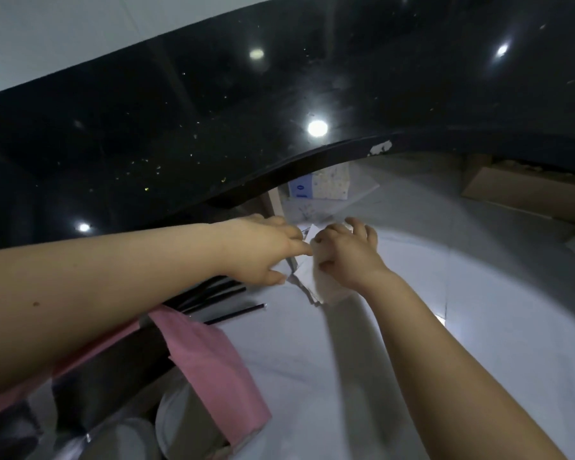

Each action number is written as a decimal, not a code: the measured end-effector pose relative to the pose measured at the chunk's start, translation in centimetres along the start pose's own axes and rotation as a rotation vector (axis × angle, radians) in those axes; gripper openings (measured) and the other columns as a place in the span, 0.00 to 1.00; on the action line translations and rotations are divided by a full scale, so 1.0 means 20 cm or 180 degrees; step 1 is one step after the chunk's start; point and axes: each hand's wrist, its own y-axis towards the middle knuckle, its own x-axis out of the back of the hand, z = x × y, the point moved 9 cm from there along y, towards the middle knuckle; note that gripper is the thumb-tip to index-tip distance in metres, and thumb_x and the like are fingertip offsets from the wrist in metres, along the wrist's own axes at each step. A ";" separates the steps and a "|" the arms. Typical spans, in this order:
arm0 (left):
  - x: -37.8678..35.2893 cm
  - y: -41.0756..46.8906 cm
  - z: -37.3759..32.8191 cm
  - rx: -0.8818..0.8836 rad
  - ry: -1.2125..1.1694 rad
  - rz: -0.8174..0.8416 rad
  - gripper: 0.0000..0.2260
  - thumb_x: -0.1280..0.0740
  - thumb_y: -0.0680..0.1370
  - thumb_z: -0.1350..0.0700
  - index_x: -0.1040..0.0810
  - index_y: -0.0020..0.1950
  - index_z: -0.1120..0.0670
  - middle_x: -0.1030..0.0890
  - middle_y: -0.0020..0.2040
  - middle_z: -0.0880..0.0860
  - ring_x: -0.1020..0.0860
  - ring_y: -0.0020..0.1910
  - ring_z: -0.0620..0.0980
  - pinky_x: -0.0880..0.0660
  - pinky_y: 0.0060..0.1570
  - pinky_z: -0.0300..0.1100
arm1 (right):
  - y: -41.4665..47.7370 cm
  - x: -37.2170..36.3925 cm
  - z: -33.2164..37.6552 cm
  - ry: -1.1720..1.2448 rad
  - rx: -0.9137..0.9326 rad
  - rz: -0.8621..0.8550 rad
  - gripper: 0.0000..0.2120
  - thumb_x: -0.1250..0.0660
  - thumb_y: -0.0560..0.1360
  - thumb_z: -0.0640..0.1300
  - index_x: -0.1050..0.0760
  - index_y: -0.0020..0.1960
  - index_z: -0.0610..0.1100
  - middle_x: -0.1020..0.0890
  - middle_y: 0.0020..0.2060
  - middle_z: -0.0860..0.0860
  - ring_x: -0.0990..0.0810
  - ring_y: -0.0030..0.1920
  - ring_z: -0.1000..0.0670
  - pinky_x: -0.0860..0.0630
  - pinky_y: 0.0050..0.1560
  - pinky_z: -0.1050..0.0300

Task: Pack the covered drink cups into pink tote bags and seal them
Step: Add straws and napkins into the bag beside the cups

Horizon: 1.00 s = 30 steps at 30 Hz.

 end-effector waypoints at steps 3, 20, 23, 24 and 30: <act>-0.02 0.01 -0.02 -0.0010 -0.0010 0.0035 0.28 0.36 0.78 0.44 0.42 0.77 0.43 0.35 0.74 0.50 0.37 0.72 0.53 0.32 0.66 0.55 | -0.01 0.03 0.01 -0.0005 0.0127 -0.0296 0.25 0.30 0.69 0.45 0.29 0.66 0.53 0.27 0.66 0.53 0.42 0.70 0.43 0.51 0.70 0.47; 0.22 -0.20 -0.06 0.0374 -0.0230 -0.0301 0.28 0.34 0.78 0.46 0.40 0.76 0.41 0.32 0.73 0.47 0.34 0.70 0.50 0.31 0.66 0.51 | -0.19 0.26 0.06 0.0756 0.0066 -0.0385 0.05 0.34 0.72 0.43 0.25 0.47 0.50 0.23 0.40 0.52 0.26 0.42 0.47 0.34 0.34 0.54; 0.33 -0.30 -0.07 0.0539 -0.0225 -0.0512 0.27 0.34 0.78 0.46 0.38 0.75 0.40 0.30 0.70 0.47 0.32 0.68 0.50 0.30 0.64 0.52 | -0.30 0.45 0.13 0.1044 0.0193 -0.0666 0.07 0.32 0.72 0.43 0.29 0.39 0.52 0.24 0.34 0.55 0.26 0.38 0.49 0.33 0.32 0.55; 0.36 -0.35 -0.08 0.0597 -0.0228 -0.0592 0.27 0.34 0.78 0.47 0.38 0.75 0.40 0.29 0.69 0.47 0.32 0.67 0.50 0.29 0.64 0.52 | -0.35 0.52 0.16 0.1103 0.0259 -0.0767 0.09 0.32 0.72 0.43 0.30 0.37 0.53 0.24 0.34 0.55 0.27 0.37 0.50 0.33 0.32 0.55; 0.48 -0.66 -0.17 0.0989 0.0069 -0.1136 0.26 0.35 0.78 0.44 0.39 0.75 0.40 0.33 0.74 0.46 0.32 0.70 0.50 0.29 0.64 0.50 | -0.63 0.80 0.39 0.0739 0.0746 -0.1368 0.05 0.31 0.72 0.38 0.22 0.44 0.48 0.20 0.40 0.50 0.26 0.43 0.46 0.28 0.41 0.51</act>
